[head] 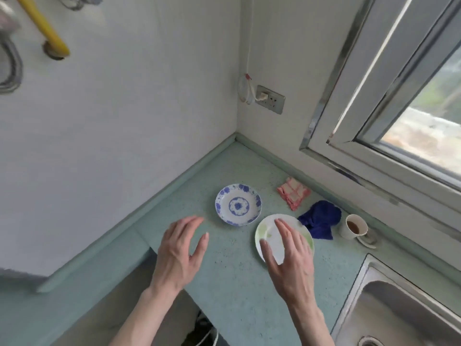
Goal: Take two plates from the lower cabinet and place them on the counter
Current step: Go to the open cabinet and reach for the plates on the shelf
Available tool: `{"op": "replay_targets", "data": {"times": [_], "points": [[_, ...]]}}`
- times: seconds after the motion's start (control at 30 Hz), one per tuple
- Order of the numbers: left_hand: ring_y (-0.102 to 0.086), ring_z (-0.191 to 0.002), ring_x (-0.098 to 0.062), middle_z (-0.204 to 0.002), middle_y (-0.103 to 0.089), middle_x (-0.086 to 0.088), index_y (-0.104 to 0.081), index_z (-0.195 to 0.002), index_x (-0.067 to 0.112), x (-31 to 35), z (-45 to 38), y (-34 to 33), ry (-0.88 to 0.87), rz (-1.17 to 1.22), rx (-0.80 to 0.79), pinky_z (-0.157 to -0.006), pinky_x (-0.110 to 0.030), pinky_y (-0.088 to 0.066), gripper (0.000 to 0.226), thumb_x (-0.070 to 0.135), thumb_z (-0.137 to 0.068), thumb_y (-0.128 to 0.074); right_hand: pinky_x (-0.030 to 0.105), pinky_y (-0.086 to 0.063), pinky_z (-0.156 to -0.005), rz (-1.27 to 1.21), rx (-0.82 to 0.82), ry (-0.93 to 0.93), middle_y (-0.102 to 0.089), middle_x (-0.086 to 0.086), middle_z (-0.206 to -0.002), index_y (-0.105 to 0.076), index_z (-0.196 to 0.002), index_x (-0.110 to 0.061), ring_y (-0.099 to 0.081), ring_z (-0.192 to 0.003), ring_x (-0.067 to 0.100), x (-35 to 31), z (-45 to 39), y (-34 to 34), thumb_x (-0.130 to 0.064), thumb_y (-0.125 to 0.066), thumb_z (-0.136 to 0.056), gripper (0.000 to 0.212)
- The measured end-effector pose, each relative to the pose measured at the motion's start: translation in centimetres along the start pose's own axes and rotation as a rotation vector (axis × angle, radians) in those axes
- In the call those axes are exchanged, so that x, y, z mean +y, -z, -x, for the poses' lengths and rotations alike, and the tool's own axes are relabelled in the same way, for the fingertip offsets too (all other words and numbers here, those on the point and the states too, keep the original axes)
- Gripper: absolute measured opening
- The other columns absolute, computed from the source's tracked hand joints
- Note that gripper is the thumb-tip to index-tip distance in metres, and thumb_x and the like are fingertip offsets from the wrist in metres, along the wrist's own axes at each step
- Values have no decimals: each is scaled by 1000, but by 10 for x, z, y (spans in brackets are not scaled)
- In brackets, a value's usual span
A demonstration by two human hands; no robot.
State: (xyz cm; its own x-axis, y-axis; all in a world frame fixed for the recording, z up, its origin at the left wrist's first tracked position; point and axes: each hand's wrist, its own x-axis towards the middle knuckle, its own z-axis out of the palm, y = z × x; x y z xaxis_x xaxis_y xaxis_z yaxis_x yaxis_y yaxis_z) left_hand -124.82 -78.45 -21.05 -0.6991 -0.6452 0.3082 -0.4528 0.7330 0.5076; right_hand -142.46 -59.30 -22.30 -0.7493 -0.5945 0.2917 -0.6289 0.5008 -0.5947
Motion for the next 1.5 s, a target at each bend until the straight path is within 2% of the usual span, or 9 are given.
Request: {"op": "replay_targets", "data": {"times": [0.1, 0.33, 0.47, 0.6, 0.87, 1.07, 1.2, 1.5], "points": [[-60, -119, -19, -129, -64, 1, -65, -130, 12, 1, 30, 28, 26, -120, 67, -104, -35, -47, 44, 42, -102, -48, 46, -40, -114, 28, -55, 144, -57, -2, -150, -55, -147, -18, -50, -141, 21, -19, -6, 8, -58, -54, -97, 64], [-60, -123, -22, -132, -65, 0, -65, -132, 13, -4, 100, 98, 233, -271, 236, -105, -36, -46, 46, 44, -100, -53, 49, -40, -115, -53, -153, 446, -58, 2, -149, -59, -144, -17, -50, -142, 24, -96, -1, 3, -58, -51, -98, 62], [-61, -122, -22, -131, -65, 0, -64, -133, 13, -11, 154, 140, 346, -305, 341, -106, -37, -47, 47, 45, -100, -52, 49, -41, -114, -134, -206, 641, -62, 2, -144, -61, -141, -15, -52, -140, 23, -156, 24, -13, -53, -56, -98, 57], [-60, -125, -21, -133, -64, 1, -64, -133, 13, -17, 230, 189, 479, -367, 433, -108, -39, -46, 46, 45, -101, -52, 50, -40, -115, -198, -294, 811, -61, 2, -145, -60, -141, -15, -51, -142, 23, -220, 70, -30, -56, -52, -100, 60], [-56, -129, -17, -137, -61, 4, -62, -136, 15, -13, 426, 286, 758, -496, 588, -110, -37, -44, 46, 42, -100, -54, 50, -40, -115, -286, -403, 1076, -63, 6, -142, -60, -141, -10, -54, -139, 25, -340, 215, -46, -51, -59, -98, 59], [-59, -121, -22, -134, -62, 2, -62, -135, 15, -8, 584, 339, 967, -584, 701, -103, -38, -45, 48, 45, -99, -50, 49, -39, -117, -347, -462, 1247, -62, 5, -143, -59, -141, -10, -53, -139, 26, -413, 344, -49, -53, -54, -100, 60], [-58, -122, -25, -134, -61, 2, -62, -136, 16, 6, 683, 363, 1109, -645, 754, -103, -38, -43, 50, 46, -99, -48, 48, -38, -117, -426, -511, 1349, -64, 7, -140, -60, -140, -9, -55, -138, 27, -455, 435, -49, -54, -52, -100, 61], [-55, -130, -22, -137, -60, 2, -60, -137, 14, 48, 841, 410, 1340, -766, 933, -109, -38, -43, 47, 43, -101, -51, 53, -41, -114, -569, -660, 1582, -62, 7, -141, -59, -140, -9, -55, -137, 30, -544, 614, -47, -51, -54, -99, 58]]}}
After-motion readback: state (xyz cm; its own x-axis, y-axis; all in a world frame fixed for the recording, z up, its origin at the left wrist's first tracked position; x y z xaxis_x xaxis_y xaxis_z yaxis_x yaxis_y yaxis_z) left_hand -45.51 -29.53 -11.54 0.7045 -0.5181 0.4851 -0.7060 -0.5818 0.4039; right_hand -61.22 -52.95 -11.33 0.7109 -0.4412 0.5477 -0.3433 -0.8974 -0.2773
